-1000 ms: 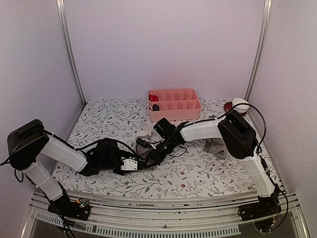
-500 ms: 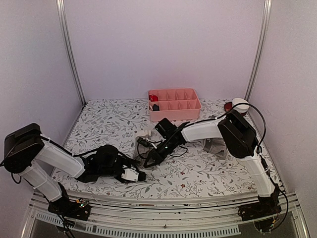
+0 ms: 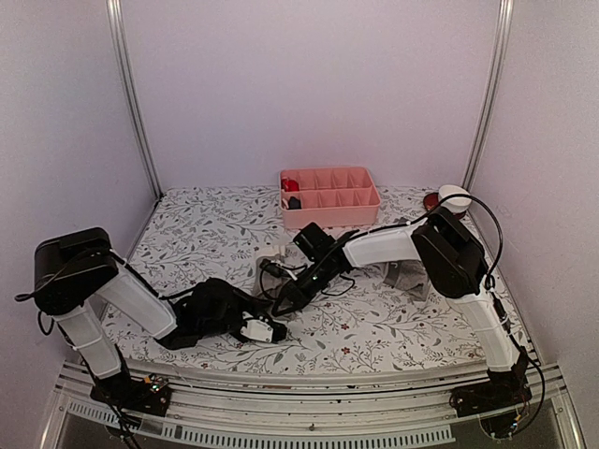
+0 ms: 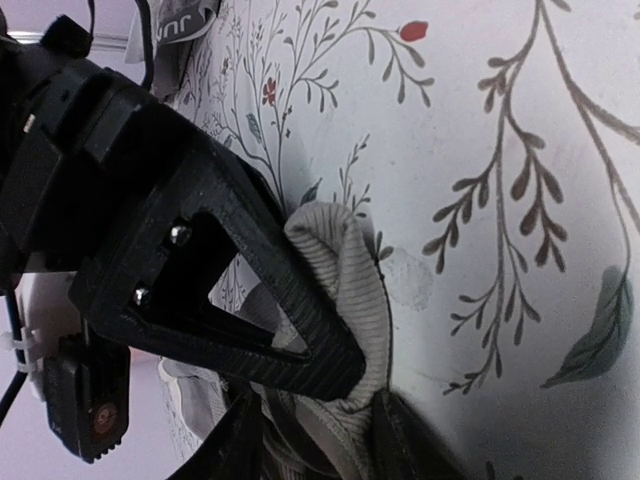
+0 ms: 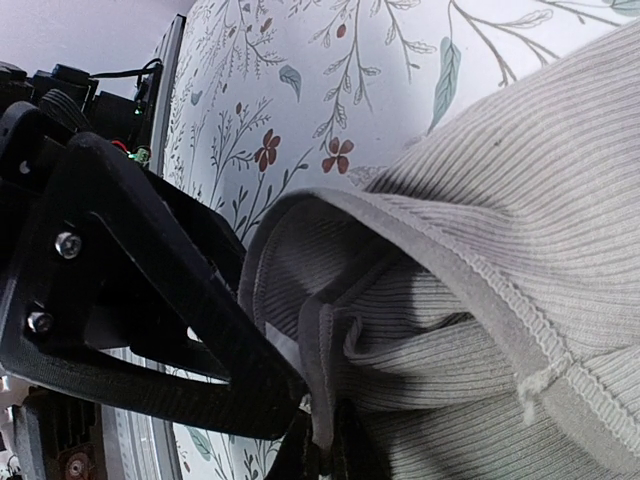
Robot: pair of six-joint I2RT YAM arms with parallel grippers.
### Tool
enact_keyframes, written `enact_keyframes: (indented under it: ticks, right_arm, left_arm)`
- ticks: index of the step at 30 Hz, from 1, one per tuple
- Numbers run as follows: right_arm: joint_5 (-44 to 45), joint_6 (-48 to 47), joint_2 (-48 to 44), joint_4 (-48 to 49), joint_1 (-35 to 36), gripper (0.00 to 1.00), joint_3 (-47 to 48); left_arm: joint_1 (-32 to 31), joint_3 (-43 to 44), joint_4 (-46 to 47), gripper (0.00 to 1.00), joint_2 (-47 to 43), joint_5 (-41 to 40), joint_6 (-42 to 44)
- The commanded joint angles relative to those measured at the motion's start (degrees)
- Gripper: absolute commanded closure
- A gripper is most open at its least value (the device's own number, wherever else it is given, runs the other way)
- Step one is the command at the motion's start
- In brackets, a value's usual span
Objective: Roll the underwear
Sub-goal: Roll the underwear at the center of the board.
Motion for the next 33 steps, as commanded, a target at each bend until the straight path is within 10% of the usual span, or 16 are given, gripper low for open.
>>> enact_keyframes:
  ticks: [1,7,13,25,33]
  right_arm:
    - [-0.03,0.03,1.48,-0.06,-0.45,0.97,-0.74]
    - [-0.15,-0.12,1.34,0.05,-0.44,0.97,-0.79]
    - [0.85,-0.79,-0.02,0.28,-0.5,0.89,-1.56]
    - [13.97,-5.67,-23.43,4.57,-0.41,0.2,-17.41]
    - [41.96,-10.32,-42.86,14.94,4.46,0.13,-36.75]
  left_arm:
    - [-1.46,-0.63,-4.65,0.65,2.72,-1.75,0.74]
    - [-1.59,0.87,-7.62,1.0,4.12,-2.83,-1.28]
    - [-1.42,2.74,-12.72,1.0,3.61,-2.1,-4.8]
    - [3.73,9.91,-35.3,1.0,-3.72,9.81,-14.05]
    - [10.39,20.23,-54.4,1.0,-3.25,25.52,-19.7]
